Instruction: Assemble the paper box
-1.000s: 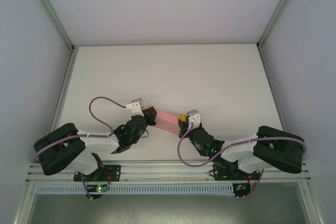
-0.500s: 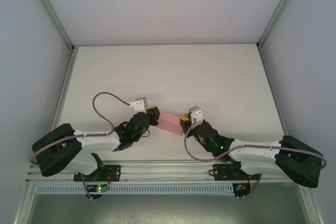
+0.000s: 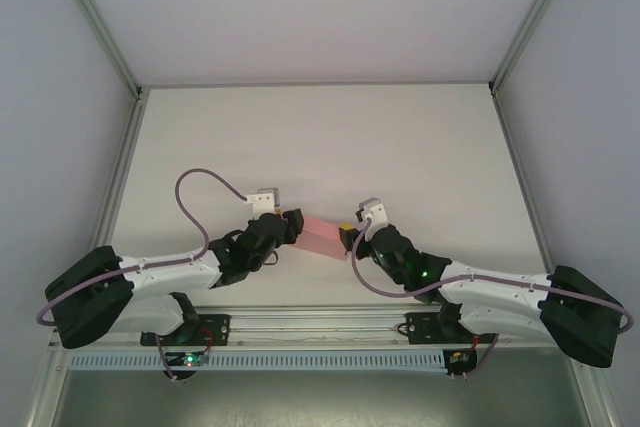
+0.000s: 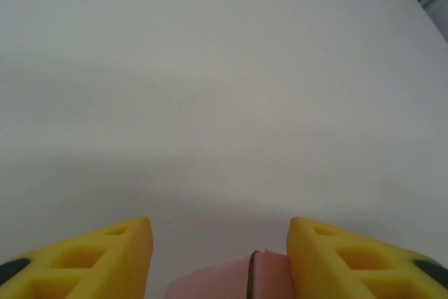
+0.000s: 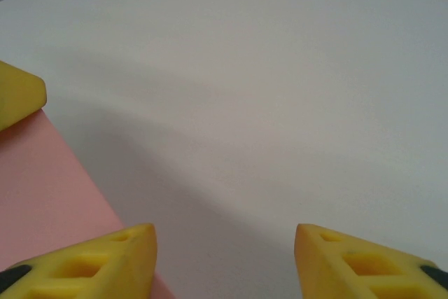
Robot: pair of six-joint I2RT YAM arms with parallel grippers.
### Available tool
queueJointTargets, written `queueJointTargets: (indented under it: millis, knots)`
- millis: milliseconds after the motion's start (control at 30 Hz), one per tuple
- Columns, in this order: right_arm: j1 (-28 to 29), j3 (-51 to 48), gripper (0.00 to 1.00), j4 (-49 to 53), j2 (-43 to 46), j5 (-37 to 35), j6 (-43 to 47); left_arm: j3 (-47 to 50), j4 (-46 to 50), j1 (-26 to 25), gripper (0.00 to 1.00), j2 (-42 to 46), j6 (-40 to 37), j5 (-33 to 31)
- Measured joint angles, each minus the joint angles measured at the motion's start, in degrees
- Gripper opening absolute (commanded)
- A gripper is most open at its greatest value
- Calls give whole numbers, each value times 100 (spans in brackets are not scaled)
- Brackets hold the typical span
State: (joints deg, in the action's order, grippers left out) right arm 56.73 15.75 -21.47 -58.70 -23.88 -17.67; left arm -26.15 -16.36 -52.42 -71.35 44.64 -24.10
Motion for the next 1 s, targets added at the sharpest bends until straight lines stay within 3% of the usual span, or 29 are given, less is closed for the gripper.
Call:
queueJointTargets:
  millis: [233, 400, 533, 733, 867, 1000]
  knots:
    - [-74, 223, 80, 501, 39, 7, -22, -146, 435, -83, 71, 72, -153, 79]
    - [-153, 289, 85, 699, 249, 107, -35, -251, 813, -87, 100, 177, -247, 87]
    - [-216, 535, 98, 866, 372, 236, 33, -586, 1261, -87, 100, 236, -267, 39]
    - [-516, 1021, 98, 1294, 433, 1141, 428, -1353, 2365, -9, 100, 466, -129, -214]
    - [-807, 1563, 98, 1891, 197, 2337, 1091, -1862, 3228, 442, 100, 522, 20, -319]
    - [-824, 2218, 98, 2564, -435, 3082, 1939, -1939, 3775, 1145, 100, 518, 92, -63]
